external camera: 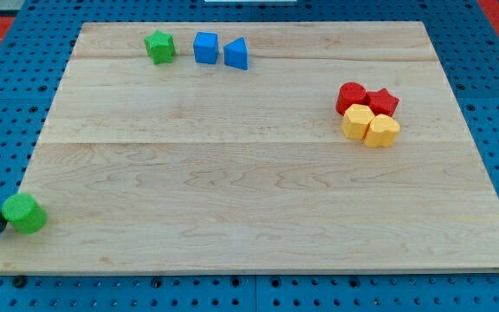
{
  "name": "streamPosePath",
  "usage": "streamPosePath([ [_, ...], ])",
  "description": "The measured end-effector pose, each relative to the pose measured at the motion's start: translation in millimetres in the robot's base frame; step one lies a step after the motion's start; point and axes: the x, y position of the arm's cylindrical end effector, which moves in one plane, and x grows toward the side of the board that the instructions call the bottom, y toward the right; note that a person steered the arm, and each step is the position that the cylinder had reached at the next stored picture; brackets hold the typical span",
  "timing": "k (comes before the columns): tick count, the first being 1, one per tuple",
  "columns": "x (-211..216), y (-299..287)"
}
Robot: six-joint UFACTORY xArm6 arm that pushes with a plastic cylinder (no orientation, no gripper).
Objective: Push the green blocks into the blue blocks
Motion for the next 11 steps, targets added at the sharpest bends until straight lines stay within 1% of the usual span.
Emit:
streamPosePath([
  [1, -33.7, 75.1],
  [2, -0.1, 89.8],
  [3, 30.3, 35.5],
  [4, 51.0, 127.4],
  [5, -31.9, 150.1],
  [6, -111.3, 150.9],
  [7, -140.5, 178.7],
  [8, -194.1, 216.6],
  [9, -172.9, 238.4],
  [10, -127.5, 252.7],
  [11, -171.7, 312.8],
])
